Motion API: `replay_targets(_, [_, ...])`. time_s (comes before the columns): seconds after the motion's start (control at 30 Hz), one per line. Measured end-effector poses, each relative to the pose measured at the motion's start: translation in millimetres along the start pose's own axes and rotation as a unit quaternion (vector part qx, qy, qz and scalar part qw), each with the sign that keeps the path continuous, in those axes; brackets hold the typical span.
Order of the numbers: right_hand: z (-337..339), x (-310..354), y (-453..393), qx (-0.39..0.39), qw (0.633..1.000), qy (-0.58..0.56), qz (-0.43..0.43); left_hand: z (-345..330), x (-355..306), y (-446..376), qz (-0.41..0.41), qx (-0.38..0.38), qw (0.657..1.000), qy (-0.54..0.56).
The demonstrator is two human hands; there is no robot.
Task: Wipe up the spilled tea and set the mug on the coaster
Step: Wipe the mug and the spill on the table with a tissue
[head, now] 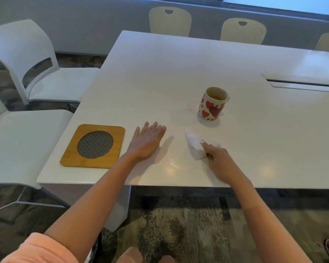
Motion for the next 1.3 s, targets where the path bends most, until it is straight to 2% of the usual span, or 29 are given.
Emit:
replay_targets(0.1, [-1.7, 8.6, -11.4, -0.033, 0.999, -0.018, -0.025, 3.2, -0.3, 0.3, 0.001, 0.006, 1.0, 0.026])
replay_targets(0.2, [-16.0, 27.7, -21.4, -0.034, 0.999, -0.024, -0.031, 5.5, -1.7, 2.0, 0.001, 0.009, 1.0, 0.03])
replay_targets(0.47, [-70.5, 70.4, -4.4, 0.076, 0.997, -0.026, 0.016, 7.0, -4.2, 3.0, -0.003, 0.001, 0.999, 0.034])
replay_targets(0.83, [-70.7, 51.4, 59.8, 0.159, 0.984, -0.068, 0.046, 7.5, -5.3, 3.2, -0.003, 0.003, 0.999, 0.034])
replay_targets(1.0, [-46.5, 26.9, 68.5, 0.107, 0.989, -0.101, 0.003, 7.2, -4.0, 2.1, -0.001, 0.008, 1.0, 0.02])
replay_targets(1.17, [10.0, -14.9, 63.0, -0.034, 0.993, -0.078, -0.081, 7.0, -3.3, 3.3, -0.004, 0.013, 1.0, 0.016])
replay_targets(1.3, [7.8, -15.2, 61.5, -0.124, 0.983, -0.082, -0.109, 6.7, -3.5, 3.0, -0.002, 0.016, 1.0, 0.012])
Point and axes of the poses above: each hand's wrist, its own y-axis away from the middle knuckle, its own z-axis out of the back of the hand, x = y × z, the point moved 4 cm from there along -y, towards the middle knuckle, and after that the axes turned 13 degrees about -y, right-handed, at the moved point
